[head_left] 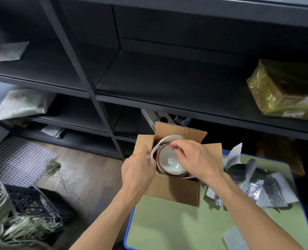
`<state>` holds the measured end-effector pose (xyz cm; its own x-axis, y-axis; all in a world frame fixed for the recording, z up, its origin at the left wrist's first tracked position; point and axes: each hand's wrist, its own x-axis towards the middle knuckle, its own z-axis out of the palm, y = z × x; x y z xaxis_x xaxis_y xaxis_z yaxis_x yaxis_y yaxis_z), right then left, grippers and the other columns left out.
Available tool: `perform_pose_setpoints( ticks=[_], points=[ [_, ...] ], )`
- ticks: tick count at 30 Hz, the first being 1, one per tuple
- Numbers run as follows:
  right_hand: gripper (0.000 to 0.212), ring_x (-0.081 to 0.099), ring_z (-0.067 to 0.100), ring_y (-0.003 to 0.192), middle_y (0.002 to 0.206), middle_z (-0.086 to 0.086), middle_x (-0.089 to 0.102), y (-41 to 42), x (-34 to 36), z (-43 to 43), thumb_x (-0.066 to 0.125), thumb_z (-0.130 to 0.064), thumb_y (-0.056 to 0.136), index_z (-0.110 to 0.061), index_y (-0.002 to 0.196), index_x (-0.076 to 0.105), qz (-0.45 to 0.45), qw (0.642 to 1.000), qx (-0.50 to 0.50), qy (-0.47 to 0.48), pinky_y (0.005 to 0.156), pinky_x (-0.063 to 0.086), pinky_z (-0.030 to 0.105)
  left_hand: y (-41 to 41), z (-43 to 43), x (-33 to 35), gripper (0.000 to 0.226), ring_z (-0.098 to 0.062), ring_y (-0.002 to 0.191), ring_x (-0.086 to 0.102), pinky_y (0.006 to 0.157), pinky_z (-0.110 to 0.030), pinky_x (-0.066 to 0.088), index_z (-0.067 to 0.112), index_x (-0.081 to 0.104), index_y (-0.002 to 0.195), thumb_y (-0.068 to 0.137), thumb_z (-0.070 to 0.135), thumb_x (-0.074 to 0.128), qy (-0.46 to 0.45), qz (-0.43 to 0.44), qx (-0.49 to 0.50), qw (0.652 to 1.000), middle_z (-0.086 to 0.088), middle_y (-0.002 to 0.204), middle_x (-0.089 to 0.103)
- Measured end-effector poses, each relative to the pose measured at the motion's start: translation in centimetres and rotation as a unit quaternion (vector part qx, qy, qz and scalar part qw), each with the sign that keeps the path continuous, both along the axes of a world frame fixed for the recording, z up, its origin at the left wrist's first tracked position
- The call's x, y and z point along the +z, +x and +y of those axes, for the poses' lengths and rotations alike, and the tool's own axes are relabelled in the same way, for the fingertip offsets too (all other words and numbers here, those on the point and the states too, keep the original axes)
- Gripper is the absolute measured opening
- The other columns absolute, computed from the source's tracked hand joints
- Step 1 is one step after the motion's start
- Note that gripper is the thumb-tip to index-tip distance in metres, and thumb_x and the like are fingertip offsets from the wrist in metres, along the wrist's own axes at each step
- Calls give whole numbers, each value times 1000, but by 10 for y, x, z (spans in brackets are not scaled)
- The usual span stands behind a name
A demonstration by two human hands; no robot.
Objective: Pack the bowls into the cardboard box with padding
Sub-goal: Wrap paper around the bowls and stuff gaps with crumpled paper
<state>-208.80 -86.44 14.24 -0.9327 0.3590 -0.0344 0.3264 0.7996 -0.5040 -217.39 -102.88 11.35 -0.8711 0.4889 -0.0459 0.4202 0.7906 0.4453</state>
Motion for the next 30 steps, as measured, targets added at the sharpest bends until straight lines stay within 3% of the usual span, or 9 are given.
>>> perform_pose_setpoints(
  ticks=[3,8,13,18,21,24,26,30],
  points=[
    [30,59,10,108,114,-18,66,-3,-5,-8,49,-19,99,-34,124,56,4,999,-3,-34,84,49,36,1,-1,2,15,-23,60,50,54,-32,31,24,36,89,99,32,44,-3,-11,1,1000,5,64,52],
    [63,56,11,108,123,-19,59,-8,-3,-12,44,-12,96,-49,145,28,17,1000,-14,-20,85,49,35,8,7,-4,12,-27,69,49,60,-34,35,22,39,91,96,32,44,-39,-24,-24,999,4,68,51],
    [57,53,18,124,142,-12,53,-25,-19,4,49,-3,93,-33,141,49,-20,996,25,83,89,51,39,10,15,-4,14,-25,72,50,64,-34,42,22,48,106,97,32,43,-50,-33,-34,998,1,78,60],
    [33,57,17,109,120,-10,63,-41,-24,2,49,-13,98,-28,124,62,3,991,54,124,75,49,35,11,8,5,24,-21,65,44,62,-32,33,25,45,105,102,48,38,-44,13,-25,999,7,75,54],
    [25,57,19,98,104,-6,60,-53,-26,1,52,-14,97,-26,113,67,16,986,82,144,65,49,36,6,4,9,23,-24,63,46,59,-32,33,23,40,94,104,44,34,-45,25,-11,999,1,74,59],
    [15,52,19,88,97,-4,46,-63,-27,1,62,-16,93,-21,105,69,12,978,112,177,51,32,26,2,2,6,24,-28,63,51,57,-32,34,18,38,88,103,34,31,-73,9,-15,997,-2,72,56],
    [11,48,17,88,100,-3,43,-69,-26,1,65,-17,91,-20,100,70,4,973,119,196,49,23,22,-1,4,3,22,-29,64,52,56,-32,35,18,37,88,102,33,31,-77,2,-19,997,-3,74,58],
    [23,50,15,98,106,-6,53,-71,-31,2,58,-10,92,-25,106,69,-26,964,142,223,57,38,26,-5,9,3,17,-27,66,54,57,-32,36,19,37,90,102,30,35,-75,-5,-14,997,-4,79,64]
  ],
)
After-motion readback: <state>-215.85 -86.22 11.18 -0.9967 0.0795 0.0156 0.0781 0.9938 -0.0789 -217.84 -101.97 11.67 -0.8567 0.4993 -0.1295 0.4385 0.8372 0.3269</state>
